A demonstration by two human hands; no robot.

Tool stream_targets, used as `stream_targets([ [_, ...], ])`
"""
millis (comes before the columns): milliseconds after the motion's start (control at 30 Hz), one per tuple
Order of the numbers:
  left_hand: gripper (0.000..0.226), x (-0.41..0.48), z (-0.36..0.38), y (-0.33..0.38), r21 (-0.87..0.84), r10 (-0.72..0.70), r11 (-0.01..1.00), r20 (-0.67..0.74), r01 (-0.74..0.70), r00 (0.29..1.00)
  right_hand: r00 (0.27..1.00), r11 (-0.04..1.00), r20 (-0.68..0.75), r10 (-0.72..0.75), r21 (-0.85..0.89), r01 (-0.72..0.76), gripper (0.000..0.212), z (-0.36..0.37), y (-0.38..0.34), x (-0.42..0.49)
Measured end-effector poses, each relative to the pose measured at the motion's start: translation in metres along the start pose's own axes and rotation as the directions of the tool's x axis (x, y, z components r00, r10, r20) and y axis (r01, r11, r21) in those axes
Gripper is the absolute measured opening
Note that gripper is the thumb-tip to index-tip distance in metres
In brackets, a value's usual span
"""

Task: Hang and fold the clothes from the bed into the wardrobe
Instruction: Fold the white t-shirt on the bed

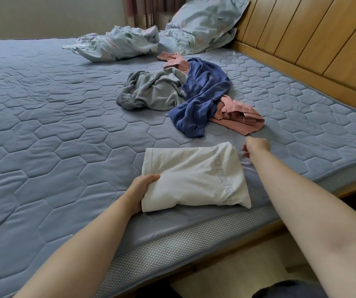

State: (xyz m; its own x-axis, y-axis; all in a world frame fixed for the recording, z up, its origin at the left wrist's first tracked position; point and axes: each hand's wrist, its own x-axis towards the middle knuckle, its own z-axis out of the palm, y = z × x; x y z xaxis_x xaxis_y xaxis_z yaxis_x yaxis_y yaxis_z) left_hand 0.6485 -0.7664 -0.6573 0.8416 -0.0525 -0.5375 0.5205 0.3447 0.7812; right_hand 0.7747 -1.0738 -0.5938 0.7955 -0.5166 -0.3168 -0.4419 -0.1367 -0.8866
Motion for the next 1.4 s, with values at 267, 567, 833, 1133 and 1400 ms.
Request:
stream_targets([
  [267, 0.036, 0.004, -0.001, -0.001, -0.024, -0.015, 1.000, 0.001, 0.015, 1.000, 0.913, 0.965, 0.401, -0.076, -0.202, 0.169, 0.035, 0.000, 0.014, -0.020],
  [567, 0.032, 0.005, 0.001, -0.001, -0.012, -0.012, 1.000, 0.016, 0.012, 1.000, 0.909, 0.787, 0.048, -0.413, -0.484, 0.383, 0.025, 0.018, 0.016, -0.037],
  [833, 0.025, 0.009, 0.002, -0.002, 0.004, 0.042, 0.999, -0.031, -0.042, 0.999, 0.358, -0.098, 0.877, -0.321, -0.407, 0.908, 0.061, 0.023, 0.068, -0.108],
  [1133, 0.021, 0.010, 0.008, -0.002, -0.004, 0.124, 0.992, -0.113, -0.125, 0.986, 0.432, 0.040, 0.757, -0.490, -0.475, 0.879, 0.081, 0.008, 0.064, -0.130],
  [1400, 0.016, 0.019, 0.008, -0.001, -0.004, 0.143, 0.990, -0.125, -0.144, 0.982, 0.497, -0.014, 0.726, -0.475, -0.571, 0.821, 0.069, 0.035, 0.096, -0.131],
])
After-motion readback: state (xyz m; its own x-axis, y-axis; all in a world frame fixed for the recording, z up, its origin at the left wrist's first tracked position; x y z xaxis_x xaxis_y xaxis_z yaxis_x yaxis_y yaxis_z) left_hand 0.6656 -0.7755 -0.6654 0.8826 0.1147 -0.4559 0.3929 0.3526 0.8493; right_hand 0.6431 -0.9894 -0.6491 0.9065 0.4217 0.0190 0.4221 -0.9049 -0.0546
